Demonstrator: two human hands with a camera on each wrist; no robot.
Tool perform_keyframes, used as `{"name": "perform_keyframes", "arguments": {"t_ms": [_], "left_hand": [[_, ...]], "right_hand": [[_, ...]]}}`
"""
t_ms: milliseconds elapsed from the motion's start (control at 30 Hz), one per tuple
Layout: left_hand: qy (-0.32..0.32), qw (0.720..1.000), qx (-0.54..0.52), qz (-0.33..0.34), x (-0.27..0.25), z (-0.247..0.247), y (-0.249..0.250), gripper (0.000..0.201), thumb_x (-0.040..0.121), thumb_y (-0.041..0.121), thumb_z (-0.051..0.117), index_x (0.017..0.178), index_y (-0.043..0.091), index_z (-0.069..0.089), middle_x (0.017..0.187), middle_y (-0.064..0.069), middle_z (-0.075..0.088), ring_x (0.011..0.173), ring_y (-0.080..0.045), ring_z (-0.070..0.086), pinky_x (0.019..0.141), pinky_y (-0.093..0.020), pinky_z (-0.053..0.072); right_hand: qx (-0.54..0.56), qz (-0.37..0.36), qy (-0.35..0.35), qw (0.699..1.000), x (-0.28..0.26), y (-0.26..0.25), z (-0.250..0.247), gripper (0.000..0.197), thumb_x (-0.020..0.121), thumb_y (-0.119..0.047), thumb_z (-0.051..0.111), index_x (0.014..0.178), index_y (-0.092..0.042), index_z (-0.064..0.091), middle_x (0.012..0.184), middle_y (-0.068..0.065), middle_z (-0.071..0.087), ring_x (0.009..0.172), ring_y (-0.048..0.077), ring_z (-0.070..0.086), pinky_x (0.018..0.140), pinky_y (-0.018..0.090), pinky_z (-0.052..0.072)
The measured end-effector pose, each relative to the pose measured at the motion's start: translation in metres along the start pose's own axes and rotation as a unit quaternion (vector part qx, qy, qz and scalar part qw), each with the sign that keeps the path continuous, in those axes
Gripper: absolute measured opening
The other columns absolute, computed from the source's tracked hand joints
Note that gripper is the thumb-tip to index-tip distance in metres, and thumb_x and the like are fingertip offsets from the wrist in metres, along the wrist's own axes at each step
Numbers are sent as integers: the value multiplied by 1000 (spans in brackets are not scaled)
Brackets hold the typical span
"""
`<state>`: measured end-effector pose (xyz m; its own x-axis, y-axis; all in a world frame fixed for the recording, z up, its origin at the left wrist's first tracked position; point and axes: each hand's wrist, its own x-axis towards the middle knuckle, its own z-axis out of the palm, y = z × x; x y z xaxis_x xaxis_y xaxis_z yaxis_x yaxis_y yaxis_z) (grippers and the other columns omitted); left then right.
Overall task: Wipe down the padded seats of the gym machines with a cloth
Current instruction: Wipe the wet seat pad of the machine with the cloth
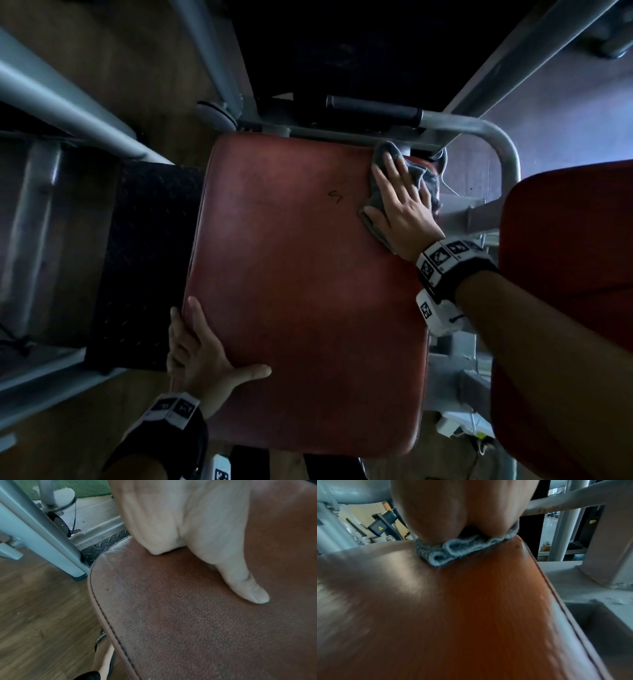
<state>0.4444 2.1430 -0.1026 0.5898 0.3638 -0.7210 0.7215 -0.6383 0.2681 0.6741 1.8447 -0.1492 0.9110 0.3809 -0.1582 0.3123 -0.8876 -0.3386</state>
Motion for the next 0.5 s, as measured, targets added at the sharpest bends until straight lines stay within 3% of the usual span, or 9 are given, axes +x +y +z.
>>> {"name": "perform_keyframes", "arguments": {"t_ms": [133,267,400,500], "left_hand": [[-3,1000,3,-2,-1,0,3,169,27,74,84,134,43,-44,157,-10,-29,149,-30,-12,119,-54,9],[-9,1000,9,0,-2,0,3,168,28,74,83,129,46,-47,156,-10,-31,148,-30,-14,119,-53,7],[-4,1000,23,10,-2,2,3,168,27,75,83,130,47,-46,156,-9,-31,149,-32,-11,119,-55,9],[-1,1000,30,-8,-4,1,4,169,27,72,85,135,44,-42,157,-10,-29,148,-33,-8,118,-56,10]], "right_hand": [[-6,33,11,999,12,6,-2,67,99,-54,31,156,-28,9,164,-3,-5,150,20,-11,117,59,1],[25,122,18,992,21,4,-5,67,97,-59,29,155,-34,6,164,-4,-3,150,31,-7,113,66,5],[44,215,52,974,16,1,-3,67,98,-56,31,156,-31,5,164,5,1,146,41,7,113,62,13],[56,247,91,963,7,2,-1,69,99,-49,26,156,-15,6,159,22,10,140,43,23,114,53,22]]}}
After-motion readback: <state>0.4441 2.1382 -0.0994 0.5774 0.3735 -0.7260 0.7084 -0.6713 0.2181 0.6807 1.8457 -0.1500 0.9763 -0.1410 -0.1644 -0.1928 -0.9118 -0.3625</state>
